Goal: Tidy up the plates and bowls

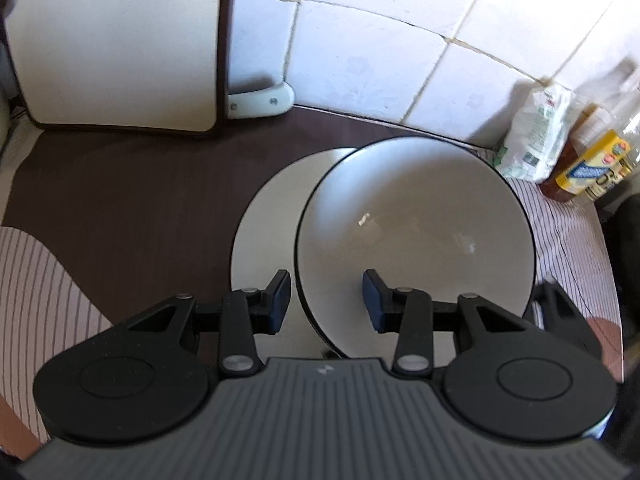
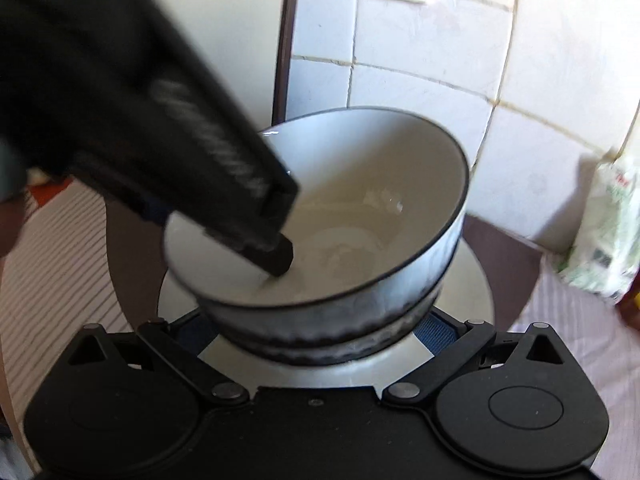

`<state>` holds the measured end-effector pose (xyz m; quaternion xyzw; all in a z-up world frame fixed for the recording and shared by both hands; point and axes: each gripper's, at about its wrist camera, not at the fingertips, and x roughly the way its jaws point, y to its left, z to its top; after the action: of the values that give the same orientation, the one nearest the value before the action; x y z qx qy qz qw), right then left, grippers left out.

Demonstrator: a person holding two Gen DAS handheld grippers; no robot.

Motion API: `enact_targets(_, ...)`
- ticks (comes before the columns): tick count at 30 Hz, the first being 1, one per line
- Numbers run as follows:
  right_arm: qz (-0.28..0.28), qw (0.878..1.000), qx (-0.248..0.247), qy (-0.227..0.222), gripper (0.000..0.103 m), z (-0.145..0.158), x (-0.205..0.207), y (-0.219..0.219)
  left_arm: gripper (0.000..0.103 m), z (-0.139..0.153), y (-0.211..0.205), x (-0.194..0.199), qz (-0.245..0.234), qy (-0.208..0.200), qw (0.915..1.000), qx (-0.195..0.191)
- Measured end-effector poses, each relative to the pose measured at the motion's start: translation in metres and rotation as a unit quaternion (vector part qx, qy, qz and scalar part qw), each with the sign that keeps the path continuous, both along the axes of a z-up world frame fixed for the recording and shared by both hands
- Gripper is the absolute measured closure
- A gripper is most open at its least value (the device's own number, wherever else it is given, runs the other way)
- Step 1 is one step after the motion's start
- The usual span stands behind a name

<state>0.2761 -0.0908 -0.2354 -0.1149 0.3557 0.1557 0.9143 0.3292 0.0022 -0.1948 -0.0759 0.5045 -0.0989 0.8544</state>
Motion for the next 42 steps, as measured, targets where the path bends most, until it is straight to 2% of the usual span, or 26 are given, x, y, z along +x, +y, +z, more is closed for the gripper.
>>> enact_targets(4, -0.014, 1.0, -0.01, 0.012, 0.0, 0.014, -0.019, -0.003, 0.057, 0.017, 0.002, -0.009, 0.013, -0.024, 0.9996, 0.005)
enact_targets(7, -0.026, 0.999, 0.019, 0.009, 0.0, 0.029, -0.045, -0.02, 0.056, 0.029, 0.004, -0.018, 0.024, -0.036, 0.999, 0.005)
enact_targets(10, -0.037, 0.999, 0.037, 0.013, 0.0, 0.035, -0.062, -0.03, 0.056, 0.044, 0.001, -0.035, 0.027, -0.053, 0.9979, 0.023)
enact_targets(13, -0.057, 0.998, 0.027, 0.01, 0.0, 0.042, -0.074, -0.038, 0.053, 0.058, 0.003, -0.055, 0.019, -0.064, 0.9973, 0.03)
enact_targets(19, -0.104, 0.994, 0.011, -0.016, 0.0, 0.075, -0.106, -0.049, 0.048, 0.098, 0.016, -0.098, 0.018, -0.088, 0.9955, 0.03)
enact_targets(23, -0.132, 0.99, 0.04, -0.024, 0.0, 0.097, -0.123, -0.065, 0.043, 0.125, 0.021, -0.131, 0.011, -0.107, 0.9929, 0.052)
enact_targets(29, -0.193, 0.978, 0.077, -0.011, 0.0, 0.124, -0.141, -0.079, 0.039, 0.153, 0.032, -0.171, 0.01, -0.1, 0.993, 0.063)
enact_targets(33, -0.22, 0.973, 0.069, -0.011, 0.0, 0.143, -0.158, -0.081, 0.028, 0.167, 0.035, -0.197, 0.008, -0.11, 0.9916, 0.068)
enact_targets(38, -0.26, 0.965, 0.032, -0.012, 0.0, 0.161, -0.179, -0.079, 0.027, 0.183, 0.032, -0.22, -0.009, -0.12, 0.991, 0.057)
enact_targets(42, -0.25, 0.968, 0.009, -0.015, 0.0, 0.17, -0.191, -0.075, 0.024, 0.196, 0.033, -0.236, -0.008, -0.135, 0.9891, 0.059)
